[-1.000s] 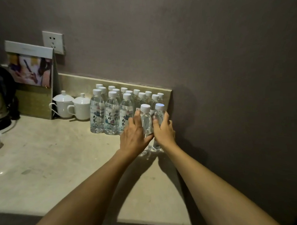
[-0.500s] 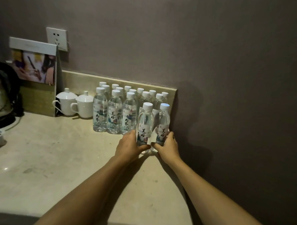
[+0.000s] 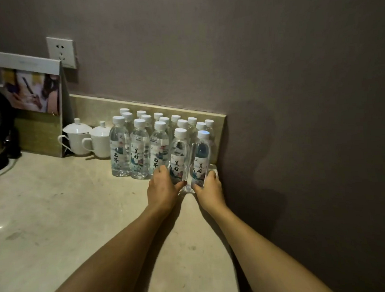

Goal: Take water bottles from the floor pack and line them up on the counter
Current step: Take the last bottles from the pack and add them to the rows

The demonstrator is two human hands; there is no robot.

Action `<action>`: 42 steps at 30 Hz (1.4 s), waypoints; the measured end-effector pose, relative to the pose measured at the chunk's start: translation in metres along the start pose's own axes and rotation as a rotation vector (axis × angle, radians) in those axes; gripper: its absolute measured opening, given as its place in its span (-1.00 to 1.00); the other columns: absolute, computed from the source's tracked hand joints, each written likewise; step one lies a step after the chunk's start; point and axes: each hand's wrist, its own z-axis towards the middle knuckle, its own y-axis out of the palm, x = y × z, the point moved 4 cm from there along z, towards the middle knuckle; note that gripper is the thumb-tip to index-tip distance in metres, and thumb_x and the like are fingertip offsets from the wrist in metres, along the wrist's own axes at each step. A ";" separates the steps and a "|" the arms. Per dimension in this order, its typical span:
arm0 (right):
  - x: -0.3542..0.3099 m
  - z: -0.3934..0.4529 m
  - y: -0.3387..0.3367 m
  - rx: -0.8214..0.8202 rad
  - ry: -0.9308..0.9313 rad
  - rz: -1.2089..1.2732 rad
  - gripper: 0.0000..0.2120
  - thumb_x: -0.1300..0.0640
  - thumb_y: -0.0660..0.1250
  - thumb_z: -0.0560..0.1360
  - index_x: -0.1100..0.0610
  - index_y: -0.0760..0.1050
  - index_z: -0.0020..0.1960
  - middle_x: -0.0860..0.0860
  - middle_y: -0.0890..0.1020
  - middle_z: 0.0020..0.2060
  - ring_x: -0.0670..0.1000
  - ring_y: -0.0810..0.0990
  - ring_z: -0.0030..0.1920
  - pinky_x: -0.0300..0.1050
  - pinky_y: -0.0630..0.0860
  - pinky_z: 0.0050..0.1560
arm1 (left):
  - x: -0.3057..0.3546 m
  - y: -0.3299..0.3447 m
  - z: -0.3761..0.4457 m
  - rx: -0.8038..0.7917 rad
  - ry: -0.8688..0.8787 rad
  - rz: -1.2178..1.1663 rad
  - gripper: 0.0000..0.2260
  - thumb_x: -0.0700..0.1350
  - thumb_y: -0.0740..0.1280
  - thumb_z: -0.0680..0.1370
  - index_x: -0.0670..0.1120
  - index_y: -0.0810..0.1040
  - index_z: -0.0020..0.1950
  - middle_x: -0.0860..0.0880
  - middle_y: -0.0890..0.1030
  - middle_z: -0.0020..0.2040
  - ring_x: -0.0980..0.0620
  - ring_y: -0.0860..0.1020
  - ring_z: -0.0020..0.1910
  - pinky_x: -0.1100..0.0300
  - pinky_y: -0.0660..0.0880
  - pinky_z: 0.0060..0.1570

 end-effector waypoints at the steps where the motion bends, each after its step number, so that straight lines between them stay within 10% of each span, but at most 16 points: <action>1: 0.000 0.003 0.001 -0.004 -0.003 -0.015 -0.49 0.08 0.40 0.49 0.20 0.30 0.34 0.15 0.48 0.27 0.15 0.52 0.24 0.08 0.54 0.18 | -0.001 0.001 0.003 -0.002 -0.002 0.016 -0.56 0.10 0.49 0.42 -0.11 0.43 0.13 -0.10 0.53 0.09 -0.11 0.53 0.06 -0.03 0.54 0.02; 20: -0.018 0.014 0.005 0.020 0.071 -0.230 -0.54 -0.01 0.32 0.55 0.16 0.26 0.33 0.14 0.49 0.28 0.18 0.50 0.25 0.00 0.45 0.10 | 0.001 0.005 0.039 -0.175 0.156 0.422 -0.58 0.27 0.32 0.49 -0.07 0.63 0.03 -0.08 0.62 -0.13 -0.05 0.61 -0.12 0.06 0.61 -0.10; 42: -0.017 0.014 0.013 0.083 0.095 -0.285 -0.57 -0.04 0.31 0.55 0.14 0.28 0.30 0.13 0.53 0.23 0.18 0.53 0.22 0.10 0.48 0.13 | -0.006 0.009 0.044 -0.172 0.136 0.305 -0.60 0.24 0.36 0.49 -0.09 0.63 0.02 -0.09 0.64 -0.11 -0.07 0.60 -0.10 0.05 0.57 -0.13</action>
